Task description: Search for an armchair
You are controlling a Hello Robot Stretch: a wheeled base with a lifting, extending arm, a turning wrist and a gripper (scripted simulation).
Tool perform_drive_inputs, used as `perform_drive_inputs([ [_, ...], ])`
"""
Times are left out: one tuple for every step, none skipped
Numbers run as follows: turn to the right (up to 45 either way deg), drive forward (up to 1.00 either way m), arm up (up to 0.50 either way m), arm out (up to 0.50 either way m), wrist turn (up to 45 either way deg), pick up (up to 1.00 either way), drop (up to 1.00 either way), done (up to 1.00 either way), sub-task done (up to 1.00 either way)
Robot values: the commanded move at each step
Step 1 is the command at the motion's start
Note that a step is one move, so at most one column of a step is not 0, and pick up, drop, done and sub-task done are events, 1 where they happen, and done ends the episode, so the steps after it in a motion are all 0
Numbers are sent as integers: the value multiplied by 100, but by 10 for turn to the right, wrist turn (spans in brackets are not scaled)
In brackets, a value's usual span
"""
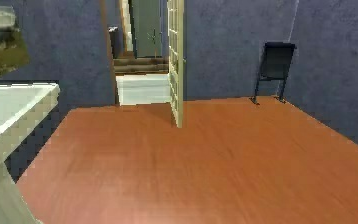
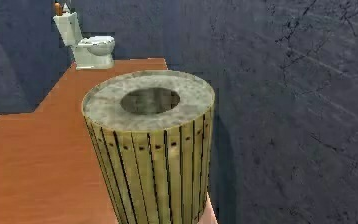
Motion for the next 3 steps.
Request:
perform_drive_inputs([
  [-450, 0, 0, 0, 0, 0, 0, 0, 0],
  [-450, 0, 0, 0, 0, 0, 0, 0, 0],
  [-420, 0, 0, 0, 0, 0, 0, 0, 0],
])
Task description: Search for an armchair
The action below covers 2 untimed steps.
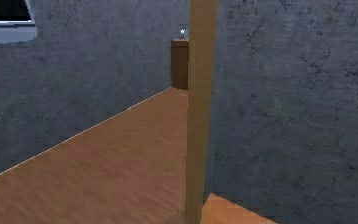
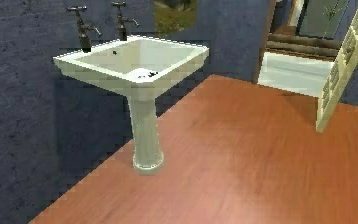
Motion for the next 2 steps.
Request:
perform_drive_inputs([
  [0, 45, 0, 0, 0, 0, 0, 0, 0],
  [-270, 0, 0, 0, 0, 0, 0, 0, 0],
])
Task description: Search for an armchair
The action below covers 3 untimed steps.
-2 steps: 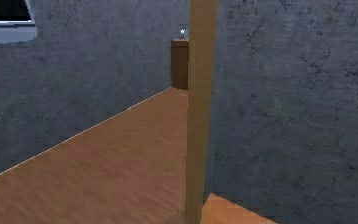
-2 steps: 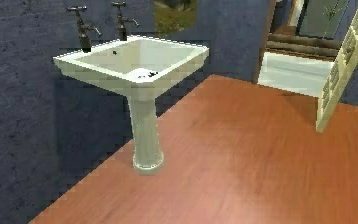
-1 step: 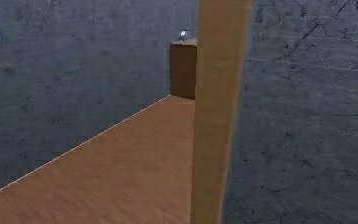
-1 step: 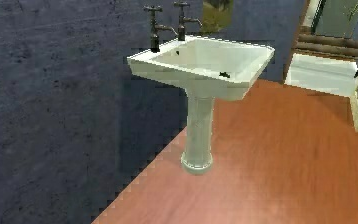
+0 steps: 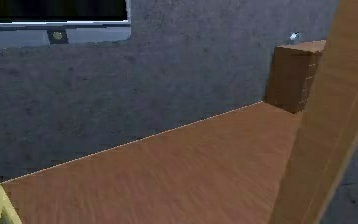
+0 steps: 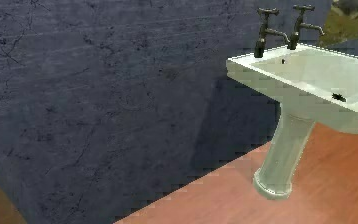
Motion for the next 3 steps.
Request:
perform_drive_inputs([
  [0, 35, 0, 0, 0, 0, 0, 0, 0],
  [-210, 0, 0, 0, 0, 0, 0, 0, 0],
  [0, 5, 0, 0, 0, 0, 0, 0, 0],
])
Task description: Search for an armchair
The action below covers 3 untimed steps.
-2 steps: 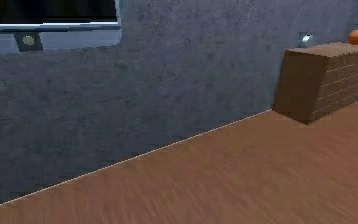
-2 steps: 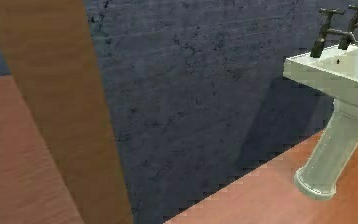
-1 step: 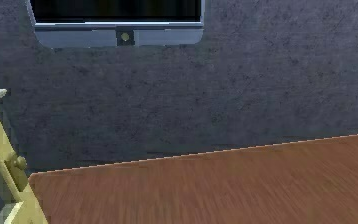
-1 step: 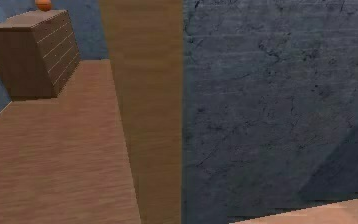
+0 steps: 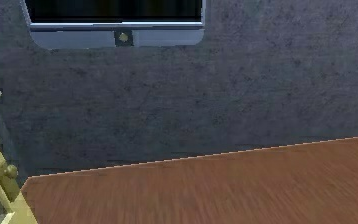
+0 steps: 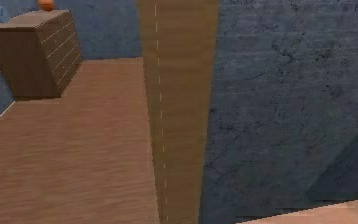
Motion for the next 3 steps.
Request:
perform_drive_inputs([
  [450, 0, 0, 0, 0, 0, 0, 0, 0],
  [90, 0, 0, 0, 0, 0, 0, 0, 0],
  [0, 100, 0, 0, 0, 0, 0, 0, 0],
])
